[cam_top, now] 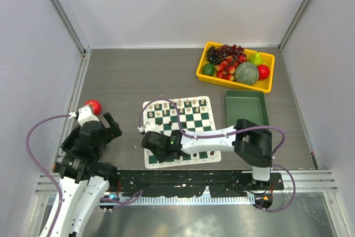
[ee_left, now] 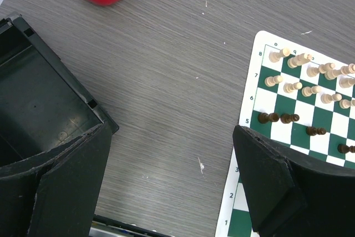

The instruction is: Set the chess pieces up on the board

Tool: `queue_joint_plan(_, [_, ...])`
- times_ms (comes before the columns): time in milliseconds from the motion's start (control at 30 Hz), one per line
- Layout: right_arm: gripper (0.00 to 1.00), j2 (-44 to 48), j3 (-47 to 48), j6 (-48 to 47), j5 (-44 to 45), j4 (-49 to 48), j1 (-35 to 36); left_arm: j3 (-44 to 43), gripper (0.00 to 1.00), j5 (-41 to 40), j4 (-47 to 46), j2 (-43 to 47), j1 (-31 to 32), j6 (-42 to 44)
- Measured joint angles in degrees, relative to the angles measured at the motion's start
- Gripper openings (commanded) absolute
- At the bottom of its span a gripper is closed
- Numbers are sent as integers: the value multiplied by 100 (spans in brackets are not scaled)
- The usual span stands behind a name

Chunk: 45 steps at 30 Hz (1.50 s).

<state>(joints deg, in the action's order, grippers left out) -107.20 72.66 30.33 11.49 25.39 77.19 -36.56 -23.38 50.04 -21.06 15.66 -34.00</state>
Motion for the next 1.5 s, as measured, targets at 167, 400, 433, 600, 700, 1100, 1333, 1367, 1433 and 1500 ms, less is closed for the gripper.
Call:
queue_joint_plan(167, [38,13,-11,0,28,-2,-2,0,99,0,0,-9,0,0])
queue_joint_plan(400, [49,533,28,-254,144,9,-199,0,99,2,-2,-9,0,0])
queue_joint_plan(433, [49,608,81,-299,157,0,-295,0,99,7,-2,-9,0,0])
queue_joint_plan(600, [49,538,621,-367,168,-13,-999,0,99,44,-2,-26,0,0])
queue_joint_plan(700, [49,151,1137,-374,149,0,-1349,0,99,46,-2,-35,0,0])
queue_joint_plan(1100, [50,-1438,2389,-509,-11,345,-1362,0,99,48,-4,-35,0,0])
queue_joint_plan(1333, [50,-1587,2529,-522,33,509,-1366,0,99,48,-2,-35,0,0])
queue_joint_plan(1367, [49,-1606,2553,-525,37,514,-1373,0,99,48,-2,-35,0,0])
queue_joint_plan(1433, [47,-1650,2601,-538,37,516,-1397,0,99,48,-4,-35,0,0])
queue_joint_plan(1500, [44,-1700,2651,-557,39,533,-1421,0,99,48,-4,-35,0,0])
